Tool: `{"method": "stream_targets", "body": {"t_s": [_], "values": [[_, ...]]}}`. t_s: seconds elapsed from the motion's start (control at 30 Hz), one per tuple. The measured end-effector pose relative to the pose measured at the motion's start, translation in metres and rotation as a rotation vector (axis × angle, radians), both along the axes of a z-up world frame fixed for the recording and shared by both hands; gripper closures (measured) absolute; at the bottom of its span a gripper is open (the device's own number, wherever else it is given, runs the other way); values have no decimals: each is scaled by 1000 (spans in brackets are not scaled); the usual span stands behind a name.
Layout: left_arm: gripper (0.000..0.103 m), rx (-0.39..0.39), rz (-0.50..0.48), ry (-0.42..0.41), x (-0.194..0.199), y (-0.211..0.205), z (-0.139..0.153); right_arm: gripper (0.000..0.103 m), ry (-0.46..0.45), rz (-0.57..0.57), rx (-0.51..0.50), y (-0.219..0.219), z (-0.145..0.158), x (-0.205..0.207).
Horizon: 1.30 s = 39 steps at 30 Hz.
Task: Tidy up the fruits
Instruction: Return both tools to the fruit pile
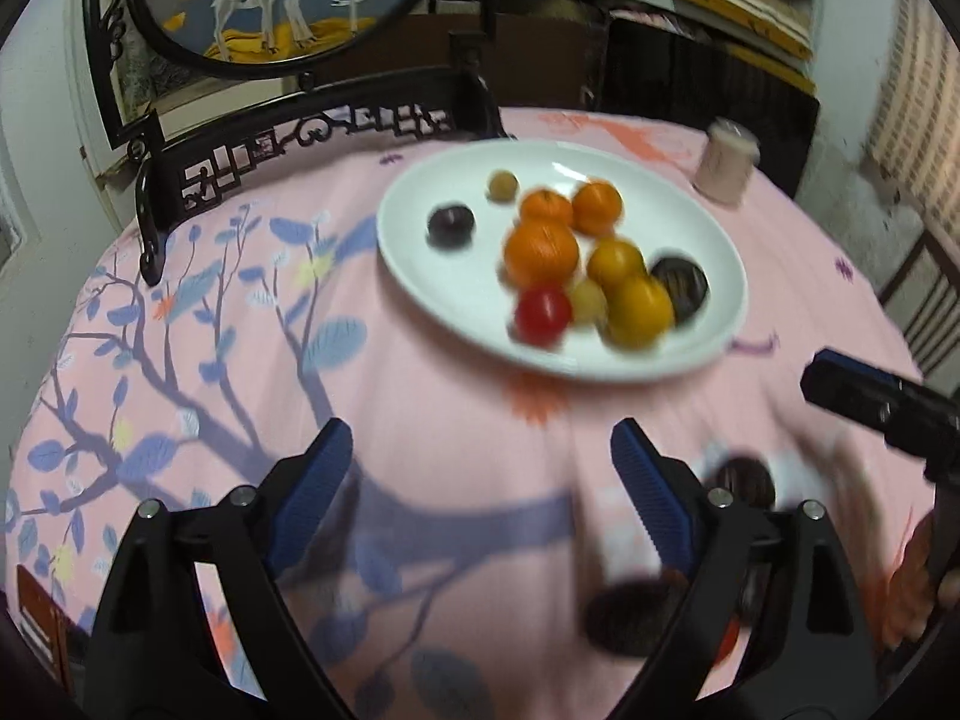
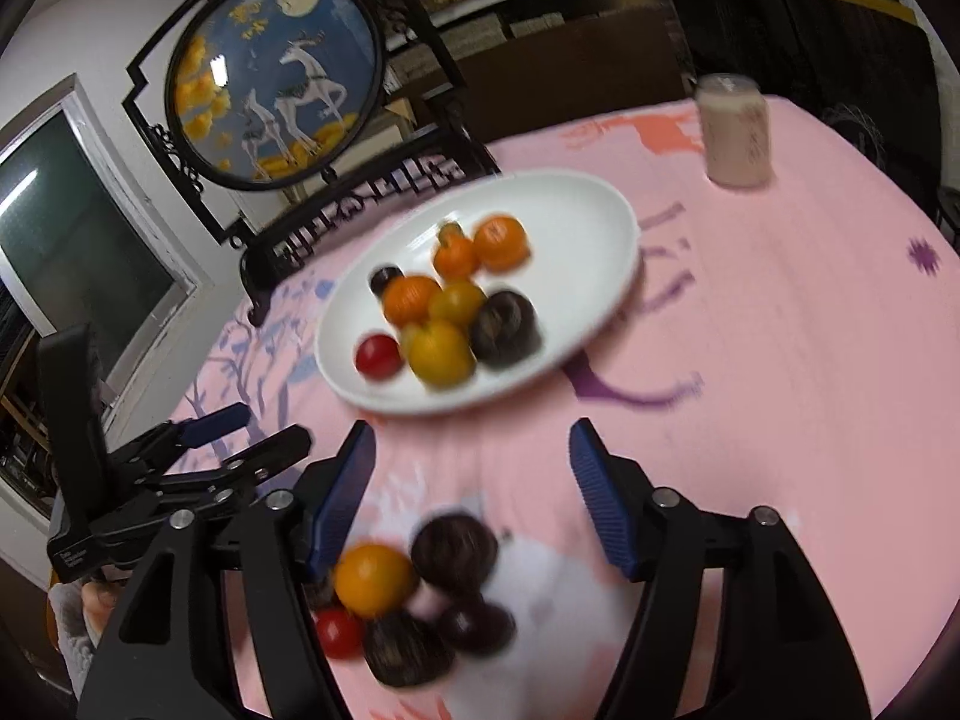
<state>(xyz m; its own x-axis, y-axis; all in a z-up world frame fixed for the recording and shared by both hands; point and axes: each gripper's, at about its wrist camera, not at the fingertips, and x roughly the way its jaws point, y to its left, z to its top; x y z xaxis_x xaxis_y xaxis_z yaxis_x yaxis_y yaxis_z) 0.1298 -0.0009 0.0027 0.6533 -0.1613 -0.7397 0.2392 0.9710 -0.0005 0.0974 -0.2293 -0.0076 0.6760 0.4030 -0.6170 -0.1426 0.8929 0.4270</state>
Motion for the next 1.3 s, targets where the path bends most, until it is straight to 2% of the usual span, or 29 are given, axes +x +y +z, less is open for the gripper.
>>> {"method": "stream_targets", "body": {"t_s": [0.03,0.07,0.3,0.57,0.73,0.83,0.9,0.93,1.0,1.03,1.07,1.13,1.17,1.23,1.3], "values": [[11,13,-11,-3,-6,0,-1,22,5,-7,5,-2,-1,-2],[11,22,-23,-6,-12,0,-2,21,6,-21,20,-5,-2,-5],[9,8,-108,30,-40,2,-9,21,7,-44,70,-17,0,-9],[9,38,-163,66,-42,-11,-19,21,19,-47,70,-16,-1,-8],[2,43,-175,87,-41,-14,-24,21,26,-53,71,-18,-2,-7],[2,72,-182,71,-42,-17,-25,21,29,-54,69,-18,-3,-6],[2,114,-167,19,-42,-14,-20,21,29,-55,71,-19,-3,-7],[2,181,-114,-18,-40,-11,-19,21,27,-56,72,-19,-2,-7],[4,370,58,-99,-30,2,-24,21,26,-59,78,-20,-2,-7],[4,377,96,-77,-23,10,-27,21,26,-58,81,-20,-2,-7],[4,292,105,-28,-16,23,-26,21,24,-56,84,-20,-1,-8],[4,167,92,-11,-16,32,-17,21,17,-52,83,-19,1,-9],[4,132,73,-39,-22,31,-9,21,14,-49,81,-18,2,-10],[4,110,30,-86,-31,25,1,21,16,-49,79,-18,1,-10],[4,98,-57,-88,-40,13,2,21,25,-50,78,-18,0,-8]]}}
